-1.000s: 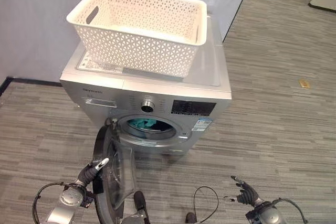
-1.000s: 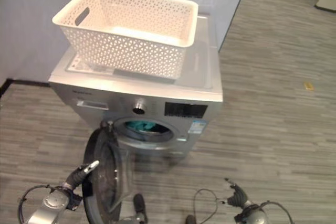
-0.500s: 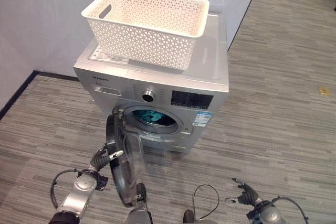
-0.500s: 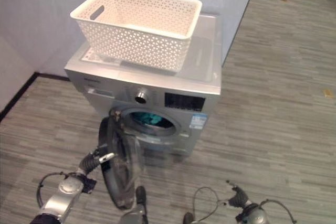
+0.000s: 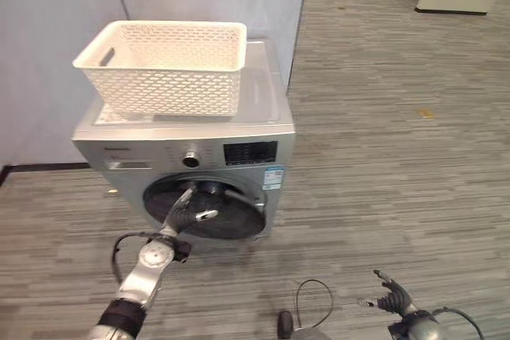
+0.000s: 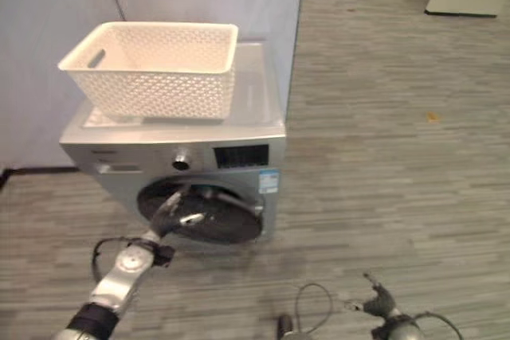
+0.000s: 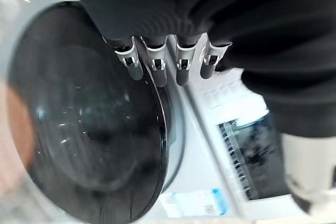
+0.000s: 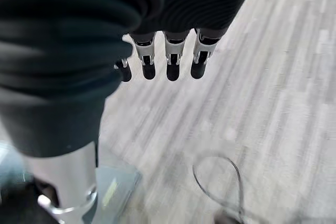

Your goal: Grab the laundry basket,head to the washer,open it,put in the laundry and shut it.

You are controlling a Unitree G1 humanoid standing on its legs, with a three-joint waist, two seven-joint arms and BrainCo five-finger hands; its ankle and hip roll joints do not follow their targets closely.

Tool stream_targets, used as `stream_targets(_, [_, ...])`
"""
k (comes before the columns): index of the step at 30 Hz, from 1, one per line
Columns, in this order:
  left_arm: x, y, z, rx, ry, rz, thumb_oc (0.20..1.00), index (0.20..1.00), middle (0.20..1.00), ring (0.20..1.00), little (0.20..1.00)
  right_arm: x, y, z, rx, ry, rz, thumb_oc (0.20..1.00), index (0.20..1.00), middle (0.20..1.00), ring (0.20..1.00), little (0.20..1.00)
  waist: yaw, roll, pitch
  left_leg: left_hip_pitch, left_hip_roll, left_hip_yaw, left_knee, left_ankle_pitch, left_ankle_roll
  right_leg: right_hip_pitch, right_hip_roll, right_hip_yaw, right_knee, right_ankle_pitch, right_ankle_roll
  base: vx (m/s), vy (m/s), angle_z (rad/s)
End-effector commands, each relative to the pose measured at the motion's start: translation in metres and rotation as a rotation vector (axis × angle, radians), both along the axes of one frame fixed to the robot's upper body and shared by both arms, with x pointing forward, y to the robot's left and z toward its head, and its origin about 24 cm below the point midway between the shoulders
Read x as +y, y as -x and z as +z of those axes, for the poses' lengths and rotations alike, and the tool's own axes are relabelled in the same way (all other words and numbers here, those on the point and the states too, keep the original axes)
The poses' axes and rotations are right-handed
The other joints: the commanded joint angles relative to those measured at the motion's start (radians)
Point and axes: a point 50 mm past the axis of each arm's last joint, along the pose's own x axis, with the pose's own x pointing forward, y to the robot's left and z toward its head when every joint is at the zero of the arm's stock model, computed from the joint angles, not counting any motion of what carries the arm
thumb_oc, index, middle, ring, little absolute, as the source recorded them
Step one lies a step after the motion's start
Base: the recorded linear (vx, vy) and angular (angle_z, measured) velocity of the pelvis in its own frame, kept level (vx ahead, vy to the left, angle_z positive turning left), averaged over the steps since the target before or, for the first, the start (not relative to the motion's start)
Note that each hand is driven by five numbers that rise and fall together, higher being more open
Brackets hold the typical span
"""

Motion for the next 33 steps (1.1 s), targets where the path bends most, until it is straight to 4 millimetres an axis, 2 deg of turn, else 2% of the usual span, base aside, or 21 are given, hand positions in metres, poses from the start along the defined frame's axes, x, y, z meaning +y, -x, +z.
stream_targets(1, [0.010, 0.001, 0.018, -0.132, 0.086, 0.043, 1.000, 1.000, 1.000, 1.000, 1.000, 0.002, -0.019, 0.007, -0.065, -0.007, 0.049, 1.000, 1.000, 1.000, 1.000, 1.000, 0.041, -0.036, -0.021, -0.015, -0.028, -0.028, 0.019, 0.022, 0.010, 0.052, 0.020, 0.008, 0.041, -0.133, -0.010, 0.02, 0.019, -0.05])
stream_targets(4, [0.005, 0.011, 0.021, -0.182, 0.274, 0.073, 1.000, 1.000, 1.000, 1.000, 1.000, 0.017, -0.016, -0.001, -0.063, -0.053, 0.045, 1.000, 1.000, 1.000, 1.000, 1.000, 0.053, -0.040, -0.018, -0.017, -0.038, -0.033, 0.008, 0.017, 0.014, 0.060, 0.012, -0.003, 0.030, -0.127, -0.003, 0.01, 0.001, 0.00])
stream_targets(7, [0.007, 0.019, 0.021, -0.220, 0.376, 0.106, 1.000, 1.000, 1.000, 1.000, 1.000, 0.027, -0.013, -0.006, -0.067, -0.084, 0.061, 1.000, 1.000, 1.000, 1.000, 1.000, 0.065, -0.048, -0.013, -0.021, -0.042, -0.048, 0.008, 0.018, 0.016, 0.064, 0.011, -0.010, 0.027, -0.126, -0.002, 0.01, -0.022, 0.03])
stream_targets(10, [0.012, 0.024, 0.024, -0.277, 0.400, 0.164, 1.000, 1.000, 1.000, 1.000, 1.000, 0.034, -0.011, -0.010, -0.071, -0.109, 0.045, 1.000, 1.000, 1.000, 1.000, 1.000, 0.077, -0.059, -0.008, -0.024, -0.044, -0.058, 0.008, 0.017, 0.017, 0.068, 0.008, -0.016, 0.021, -0.123, 0.000, 0.00, -0.032, 0.09])
stream_targets(15, [0.030, 0.046, 0.006, -0.236, 0.445, 0.287, 1.000, 1.000, 1.000, 1.000, 1.000, 0.040, -0.009, -0.015, -0.080, -0.132, 0.006, 1.000, 1.000, 1.000, 1.000, 1.000, 0.104, -0.072, 0.004, -0.033, -0.047, -0.076, 0.016, 0.022, 0.019, 0.072, 0.005, -0.026, 0.016, -0.116, 0.002, -0.02, -0.042, 0.11])
stream_targets(16, [0.044, 0.060, -0.005, -0.184, 0.335, 0.284, 1.000, 1.000, 1.000, 1.000, 1.000, 0.036, -0.006, -0.019, -0.064, -0.122, -0.022, 1.000, 1.000, 1.000, 1.000, 1.000, 0.122, -0.072, 0.008, -0.041, -0.050, -0.088, 0.027, 0.023, 0.019, 0.072, 0.001, -0.031, 0.015, -0.110, 0.005, -0.09, -0.029, 0.11])
stream_targets(17, [0.050, 0.064, -0.009, -0.171, 0.289, 0.295, 1.000, 1.000, 1.000, 1.000, 1.000, 0.035, -0.004, -0.021, -0.055, -0.115, -0.028, 1.000, 1.000, 1.000, 1.000, 1.000, 0.128, -0.072, 0.008, -0.047, -0.052, -0.093, 0.033, 0.025, 0.018, 0.071, -0.002, -0.033, 0.015, -0.107, 0.006, -0.17, -0.024, 0.22])
stream_targets(18, [0.074, 0.093, -0.042, -0.018, 0.213, 0.414, 1.000, 1.000, 1.000, 1.000, 1.000, 0.029, 0.005, -0.027, -0.018, -0.096, -0.066, 1.000, 1.000, 1.000, 1.000, 1.000, 0.150, -0.066, 0.008, -0.060, -0.056, -0.107, 0.047, 0.031, 0.016, 0.070, -0.013, -0.046, 0.012, -0.097, 0.009, -0.14, -0.007, 0.25])
stream_targets(22, [0.084, 0.125, -0.080, 0.187, 0.166, 0.520, 1.000, 1.000, 1.000, 1.000, 1.000, 0.023, 0.019, -0.037, 0.049, -0.070, -0.134, 1.000, 1.000, 1.000, 1.000, 1.000, 0.163, -0.061, 0.012, -0.064, -0.060, -0.119, 0.052, 0.031, 0.016, 0.073, -0.023, -0.061, 0.010, -0.093, 0.011, -0.09, 0.000, 0.14])
stream_targets(26, [0.082, 0.158, -0.115, 0.415, 0.105, 0.605, 1.000, 1.000, 1.000, 1.000, 1.000, 0.027, 0.035, -0.050, 0.146, -0.067, -0.191, 1.000, 1.000, 1.000, 1.000, 1.000, 0.171, -0.063, 0.003, -0.069, -0.066, -0.134, 0.047, 0.029, 0.017, 0.075, -0.032, -0.080, 0.006, -0.089, 0.011, -0.05, -0.007, 0.21])
stream_targets(27, [0.076, 0.178, -0.133, 0.561, 0.084, 0.645, 1.000, 1.000, 1.000, 1.000, 1.000, 0.034, 0.045, -0.059, 0.228, -0.060, -0.193, 1.000, 1.000, 1.000, 1.000, 1.000, 0.176, -0.067, -0.004, -0.069, -0.069, -0.143, 0.044, 0.022, 0.018, 0.077, -0.036, -0.091, 0.006, -0.092, 0.011, -0.04, -0.018, 0.16])
stream_targets(29, [0.070, 0.187, -0.140, 0.622, 0.102, 0.658, 1.000, 1.000, 1.000, 1.000, 1.000, 0.040, 0.047, -0.062, 0.261, -0.055, -0.167, 1.000, 1.000, 1.000, 1.000, 1.000, 0.184, -0.070, -0.010, -0.067, -0.071, -0.152, 0.043, 0.015, 0.021, 0.085, -0.039, -0.098, 0.006, -0.095, 0.011, -0.01, -0.015, 0.16])
stream_targets(33, [0.071, 0.189, -0.140, 0.625, 0.115, 0.675, 1.000, 1.000, 1.000, 1.000, 1.000, 0.044, 0.047, -0.063, 0.266, -0.070, -0.172, 1.000, 1.000, 1.000, 1.000, 1.000, 0.189, -0.075, -0.014, -0.063, -0.071, -0.155, 0.043, 0.008, 0.023, 0.089, -0.041, -0.100, 0.006, -0.096, 0.010, 0.00, -0.008, 0.11])
